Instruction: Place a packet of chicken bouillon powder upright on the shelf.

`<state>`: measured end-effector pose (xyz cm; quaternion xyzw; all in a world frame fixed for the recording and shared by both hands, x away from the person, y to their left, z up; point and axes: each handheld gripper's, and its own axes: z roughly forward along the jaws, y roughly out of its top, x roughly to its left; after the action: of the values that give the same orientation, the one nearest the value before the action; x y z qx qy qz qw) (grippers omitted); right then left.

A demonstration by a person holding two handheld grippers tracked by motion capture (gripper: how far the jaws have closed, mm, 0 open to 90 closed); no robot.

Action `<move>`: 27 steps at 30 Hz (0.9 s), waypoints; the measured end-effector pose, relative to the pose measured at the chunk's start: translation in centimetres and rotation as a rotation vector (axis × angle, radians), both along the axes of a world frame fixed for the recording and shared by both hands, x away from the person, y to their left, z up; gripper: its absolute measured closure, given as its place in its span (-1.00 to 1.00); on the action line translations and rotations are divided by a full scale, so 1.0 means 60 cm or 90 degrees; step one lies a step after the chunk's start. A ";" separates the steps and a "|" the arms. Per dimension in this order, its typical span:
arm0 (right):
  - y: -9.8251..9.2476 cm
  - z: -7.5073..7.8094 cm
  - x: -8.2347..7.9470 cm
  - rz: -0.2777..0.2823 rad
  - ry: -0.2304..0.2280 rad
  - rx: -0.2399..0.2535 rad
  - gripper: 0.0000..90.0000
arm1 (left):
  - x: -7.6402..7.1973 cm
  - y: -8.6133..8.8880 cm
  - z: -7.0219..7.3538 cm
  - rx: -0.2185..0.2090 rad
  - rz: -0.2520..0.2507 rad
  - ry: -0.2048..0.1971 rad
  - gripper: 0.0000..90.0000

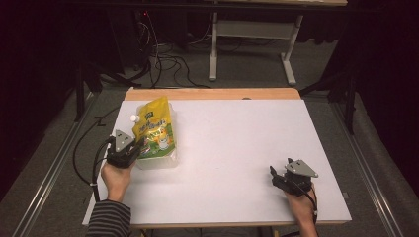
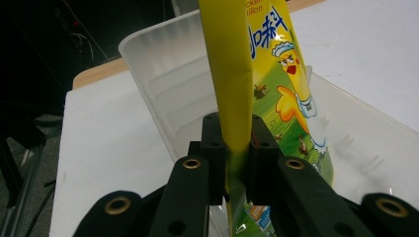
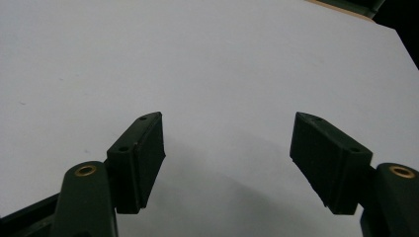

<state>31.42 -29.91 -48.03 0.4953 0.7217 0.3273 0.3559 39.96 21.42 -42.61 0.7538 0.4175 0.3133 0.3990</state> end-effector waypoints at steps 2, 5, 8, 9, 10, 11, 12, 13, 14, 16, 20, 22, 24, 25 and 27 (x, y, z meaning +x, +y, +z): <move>0.000 0.000 0.000 0.000 -0.001 0.000 -0.34 | -0.001 0.000 0.000 0.001 -0.004 -0.002 0.80; 0.000 0.000 -0.001 -0.001 -0.002 0.004 -0.35 | -0.007 0.001 0.001 -0.014 -0.016 -0.006 0.79; 0.000 0.000 -0.001 -0.003 -0.003 0.004 -0.35 | -0.017 0.002 0.004 -0.020 -0.035 0.000 0.77; 0.000 0.000 -0.001 -0.003 -0.003 0.004 -0.35 | -0.021 0.001 0.005 -0.019 -0.039 0.000 0.77; 0.000 0.000 -0.002 -0.005 -0.004 0.006 -0.35 | -0.026 0.001 0.008 -0.023 -0.047 0.001 0.77; -0.001 0.000 -0.002 -0.005 -0.005 0.008 -0.35 | -0.029 0.001 0.009 -0.023 -0.052 0.000 0.76; -0.001 0.001 -0.002 -0.006 -0.005 0.008 -0.35 | -0.033 0.000 0.011 -0.020 -0.058 -0.002 0.76; -0.002 0.001 -0.002 -0.005 -0.006 0.009 -0.35 | -0.035 -0.001 0.011 -0.019 -0.062 -0.001 0.75; -0.001 0.001 -0.002 -0.005 -0.006 0.009 -0.36 | -0.038 -0.002 0.012 -0.020 -0.064 0.000 0.75; -0.001 0.000 -0.002 -0.007 -0.006 0.008 -0.35 | -0.039 -0.002 0.012 -0.031 -0.063 0.005 0.72; -0.001 0.001 -0.002 -0.007 -0.007 0.008 -0.35 | -0.042 0.005 0.008 -0.072 -0.058 0.015 0.69; -0.002 0.001 -0.002 -0.008 -0.008 0.009 -0.35 | -0.045 0.007 0.006 -0.081 -0.059 0.017 0.75; -0.001 0.001 -0.002 -0.008 -0.008 0.009 -0.35 | -0.049 0.009 0.004 -0.087 -0.059 0.022 0.81; -0.001 0.001 -0.002 -0.008 -0.007 0.007 -0.35 | -0.050 0.009 0.003 -0.084 -0.060 0.028 0.81; -0.001 0.000 -0.002 -0.007 -0.008 0.007 -0.35 | -0.053 0.010 -0.001 -0.067 -0.054 0.041 0.87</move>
<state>31.31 -29.99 -48.00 0.4993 0.7149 0.3325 0.3592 36.76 22.05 -42.66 0.7585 0.4140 0.2489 0.4375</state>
